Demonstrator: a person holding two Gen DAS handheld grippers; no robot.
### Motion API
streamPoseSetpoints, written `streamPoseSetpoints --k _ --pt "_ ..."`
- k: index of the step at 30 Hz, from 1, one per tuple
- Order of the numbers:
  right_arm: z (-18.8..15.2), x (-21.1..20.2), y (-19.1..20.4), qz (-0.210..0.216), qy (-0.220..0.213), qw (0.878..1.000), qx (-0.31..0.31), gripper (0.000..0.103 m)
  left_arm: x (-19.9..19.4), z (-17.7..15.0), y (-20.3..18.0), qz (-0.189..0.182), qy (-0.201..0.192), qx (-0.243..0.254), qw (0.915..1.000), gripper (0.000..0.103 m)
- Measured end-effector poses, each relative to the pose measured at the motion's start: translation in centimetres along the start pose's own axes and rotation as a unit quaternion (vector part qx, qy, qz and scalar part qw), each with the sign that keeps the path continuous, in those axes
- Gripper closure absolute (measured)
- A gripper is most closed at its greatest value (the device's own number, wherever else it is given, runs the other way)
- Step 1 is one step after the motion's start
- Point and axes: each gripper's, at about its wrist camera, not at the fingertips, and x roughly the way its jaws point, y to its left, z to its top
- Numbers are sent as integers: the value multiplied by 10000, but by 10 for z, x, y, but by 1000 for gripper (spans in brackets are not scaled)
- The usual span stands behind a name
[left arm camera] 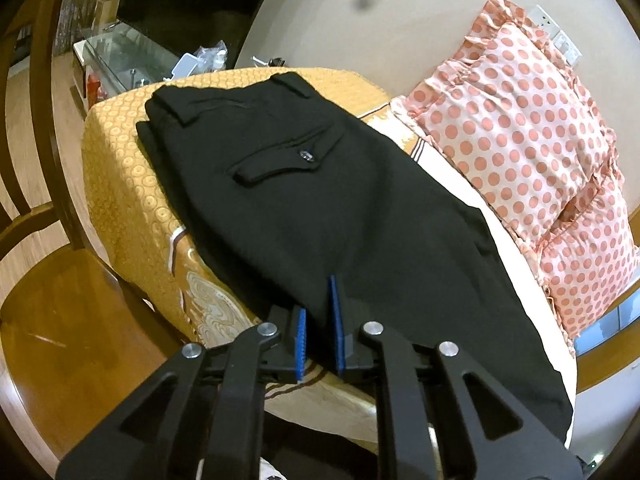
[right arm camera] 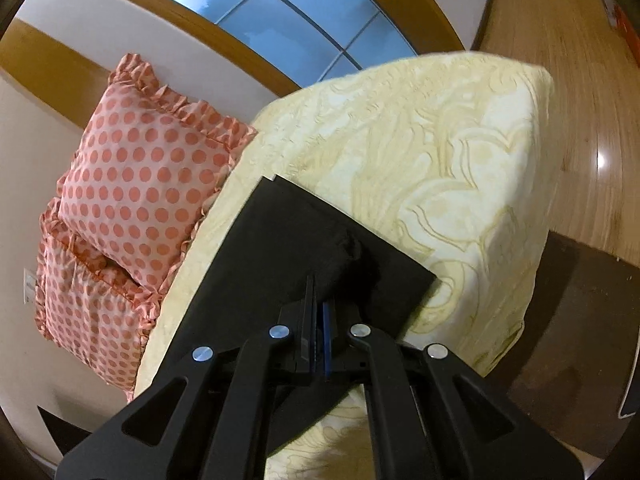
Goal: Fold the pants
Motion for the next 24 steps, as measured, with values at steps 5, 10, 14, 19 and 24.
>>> streamPoseSetpoints --k 5,10,14,19,24 --pt "-9 -19 5 -175 -236 9995 -105 101 -3 5 -3 1 -2 193 9998 94" --pt "-16 -25 2 -252 -347 9988 -231 101 0 8 -3 58 22 281 9996 95" --pt "-16 -18 -4 -172 -338 9992 -113 101 5 7 4 -19 84 229 9997 95" --pt "-10 -34 -6 -306 -629 9974 -170 76 -1 5 13 -92 -51 195 9998 83" --pt "-1 -48 -4 -795 -1367 9862 -484 26 -19 10 25 480 -577 -29 9972 45"
